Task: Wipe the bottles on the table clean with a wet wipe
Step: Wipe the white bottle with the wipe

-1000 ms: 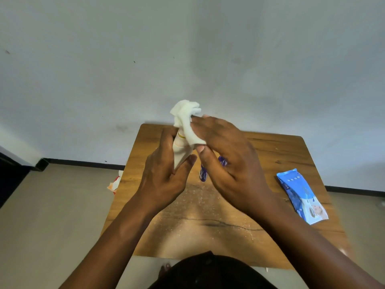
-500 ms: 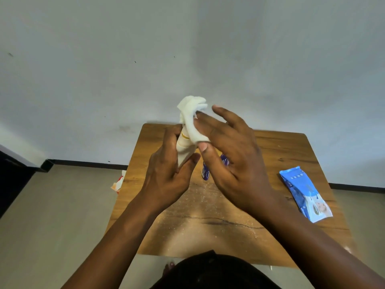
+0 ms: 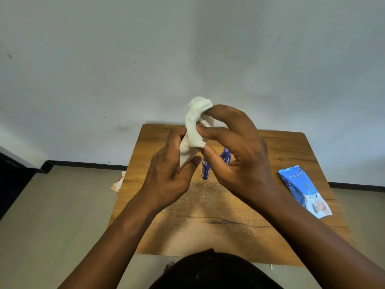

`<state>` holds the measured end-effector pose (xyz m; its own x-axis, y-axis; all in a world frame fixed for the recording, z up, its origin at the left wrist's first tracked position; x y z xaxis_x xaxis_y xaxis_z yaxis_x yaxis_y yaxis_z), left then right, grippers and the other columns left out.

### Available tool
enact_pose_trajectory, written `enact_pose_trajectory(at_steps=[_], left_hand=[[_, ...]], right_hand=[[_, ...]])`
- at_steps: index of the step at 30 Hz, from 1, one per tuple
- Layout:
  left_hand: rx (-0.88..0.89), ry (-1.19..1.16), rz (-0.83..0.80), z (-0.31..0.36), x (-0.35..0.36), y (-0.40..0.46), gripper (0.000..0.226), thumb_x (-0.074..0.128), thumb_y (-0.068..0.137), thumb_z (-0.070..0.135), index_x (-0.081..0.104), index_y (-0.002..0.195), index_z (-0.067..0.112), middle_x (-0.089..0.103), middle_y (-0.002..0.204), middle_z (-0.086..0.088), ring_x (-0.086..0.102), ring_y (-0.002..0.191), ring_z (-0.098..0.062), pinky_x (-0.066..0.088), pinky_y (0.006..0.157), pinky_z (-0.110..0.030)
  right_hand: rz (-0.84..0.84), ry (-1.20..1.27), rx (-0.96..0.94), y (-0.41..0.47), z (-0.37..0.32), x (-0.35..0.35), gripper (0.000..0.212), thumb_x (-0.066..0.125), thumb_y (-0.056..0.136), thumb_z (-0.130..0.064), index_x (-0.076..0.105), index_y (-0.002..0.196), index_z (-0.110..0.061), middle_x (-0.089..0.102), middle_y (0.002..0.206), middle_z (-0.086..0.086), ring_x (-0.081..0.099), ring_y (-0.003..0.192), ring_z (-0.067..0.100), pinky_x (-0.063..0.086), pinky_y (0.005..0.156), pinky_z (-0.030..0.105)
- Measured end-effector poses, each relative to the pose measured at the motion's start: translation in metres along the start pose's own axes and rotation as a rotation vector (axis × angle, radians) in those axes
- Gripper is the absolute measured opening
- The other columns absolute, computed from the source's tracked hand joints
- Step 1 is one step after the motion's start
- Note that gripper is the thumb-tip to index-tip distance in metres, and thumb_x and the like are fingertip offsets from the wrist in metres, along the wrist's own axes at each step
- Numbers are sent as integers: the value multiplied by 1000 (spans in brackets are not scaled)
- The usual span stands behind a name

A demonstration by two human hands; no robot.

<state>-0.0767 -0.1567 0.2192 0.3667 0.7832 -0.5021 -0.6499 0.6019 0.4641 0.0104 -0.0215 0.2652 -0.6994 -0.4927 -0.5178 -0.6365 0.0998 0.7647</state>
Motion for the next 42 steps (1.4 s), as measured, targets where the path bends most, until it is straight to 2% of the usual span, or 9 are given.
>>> enact_pose_trajectory(at_steps=[3,5,11,15,19,22,26,36,42], left_hand=[[-28,11,-46,0,0,-1,47,66,95,24,49,137,11,59,117,26,66,106,-15,57,80,-48],[-9,43,-60,-1,-2,2,50,67,95,21,48,140,10,50,118,43,62,109,-9,58,85,-41],[-42,147,-79,-11,-5,-2,58,69,97,33,42,148,25,38,118,54,56,103,8,44,88,-2],[-13,193,-129,-8,-7,2,55,71,95,28,43,143,24,43,114,52,62,98,-4,56,80,-19],[-88,189,-173,-8,-5,-1,58,62,92,40,50,144,16,65,125,9,67,107,-16,60,85,-33],[-78,230,-188,-7,-2,-3,48,64,94,39,61,134,14,71,120,-4,67,99,-16,52,79,-21],[-113,202,-196,-7,-1,0,43,69,97,34,60,136,17,65,110,11,59,85,2,46,74,-12],[-45,104,-190,-1,-2,4,48,72,94,29,49,136,23,56,115,33,62,102,-8,57,79,-39],[-43,63,-146,-3,-5,3,58,77,91,21,41,133,38,47,121,44,58,117,-5,56,91,-24]], right_hand=[[-136,-45,-65,8,-2,-6,18,77,89,-5,73,106,-2,69,133,15,60,128,24,41,116,25],[-228,-50,-94,12,-5,-8,28,74,89,-1,69,117,-3,72,125,11,62,119,24,44,111,21],[-508,-114,-185,23,3,-9,49,68,92,-1,65,139,-16,65,138,7,63,120,26,58,85,42],[-513,-78,-163,29,6,-9,36,67,100,-22,68,136,-19,70,126,4,66,112,24,56,83,37],[-451,-17,-137,34,7,-12,30,72,95,-29,77,123,-19,76,120,1,71,107,18,60,79,38],[-435,106,-107,32,6,-13,20,80,91,-18,83,111,-17,78,118,0,73,108,14,61,81,38],[-395,238,-39,33,10,-15,15,85,86,-12,84,100,-15,79,111,-1,74,106,10,62,82,38],[-218,836,574,31,26,-10,15,77,87,1,79,101,-7,82,99,7,79,96,24,63,86,38],[-4,1048,995,18,52,-13,22,66,100,-7,71,120,-1,78,114,16,76,107,33,62,95,47]])
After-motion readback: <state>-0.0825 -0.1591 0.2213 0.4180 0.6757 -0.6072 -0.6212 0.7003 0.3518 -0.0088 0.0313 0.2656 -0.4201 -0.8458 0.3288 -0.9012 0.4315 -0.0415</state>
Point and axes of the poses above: each hand's wrist, its own y-axis towards the middle knuckle, its own x-axis out of the palm, z = x × y, the point moved 4 cm from there along y, towards the middle knuckle
